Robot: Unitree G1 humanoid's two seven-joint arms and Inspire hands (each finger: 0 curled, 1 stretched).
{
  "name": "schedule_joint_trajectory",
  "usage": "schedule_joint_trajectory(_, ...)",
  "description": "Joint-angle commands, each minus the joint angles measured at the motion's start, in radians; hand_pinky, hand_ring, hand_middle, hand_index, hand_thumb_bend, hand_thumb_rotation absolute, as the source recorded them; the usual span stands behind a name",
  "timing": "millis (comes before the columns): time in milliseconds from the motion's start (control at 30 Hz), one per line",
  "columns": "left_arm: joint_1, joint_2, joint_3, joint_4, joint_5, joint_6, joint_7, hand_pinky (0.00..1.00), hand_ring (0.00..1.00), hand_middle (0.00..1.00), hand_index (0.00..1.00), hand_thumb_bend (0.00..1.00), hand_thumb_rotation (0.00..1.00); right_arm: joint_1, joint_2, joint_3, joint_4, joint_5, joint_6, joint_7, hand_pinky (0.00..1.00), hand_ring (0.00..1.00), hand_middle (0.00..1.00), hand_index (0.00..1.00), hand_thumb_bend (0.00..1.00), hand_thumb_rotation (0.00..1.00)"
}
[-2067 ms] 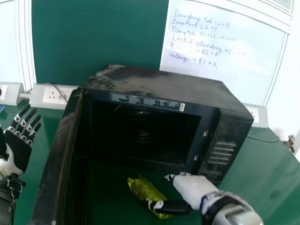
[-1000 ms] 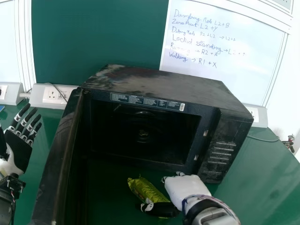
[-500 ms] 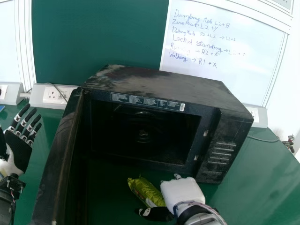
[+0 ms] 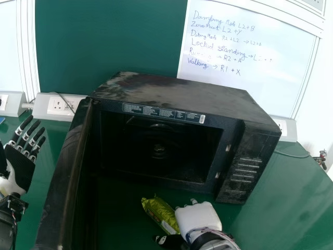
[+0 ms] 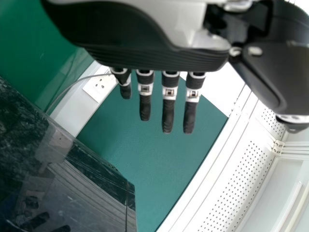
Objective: Put biscuit inside oven
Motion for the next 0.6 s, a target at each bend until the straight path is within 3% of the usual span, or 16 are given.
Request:
schedule_joint_trajectory(0, -0.001, -0.001, -0.007, -0.007, -0.008, -0.006, -0.002, 1.0, 0.91, 0.85, 0.82, 0.75, 0.47, -0.005, 0.0, 0.003, 0.017, -0.004, -0.007, 0.001, 0.79, 0.84, 0.88, 0.88, 0.92, 0.37)
schedule_joint_trajectory(67, 0.0, 0.0, -0.007, -0.007, -0.006, -0.008, -0.006, 1.0, 0.91, 0.85, 0.82, 0.76, 0.47, -0.01, -0.009, 0.006, 0.022, -0.007, -0.014, 0.0, 0.79, 0.84, 0.88, 0.88, 0.93, 0.38)
schedule_joint_trajectory(333, 0.001, 0.003, -0.007, -0.006, 0.005, -0.013, -0.014, 1.0, 0.92, 0.85, 0.82, 0.76, 0.48, -0.005, -0.053, 0.016, 0.074, -0.028, -0.028, -0.092, 0.7, 0.78, 0.83, 0.84, 0.78, 0.3)
schedule_joint_trajectory(567, -0.002, -0.003, -0.006, -0.004, 0.0, -0.012, -0.01, 1.0, 0.94, 0.87, 0.84, 0.78, 0.46, 0.007, -0.056, 0.013, 0.101, -0.017, -0.012, -0.131, 0.7, 0.78, 0.82, 0.83, 0.79, 0.29)
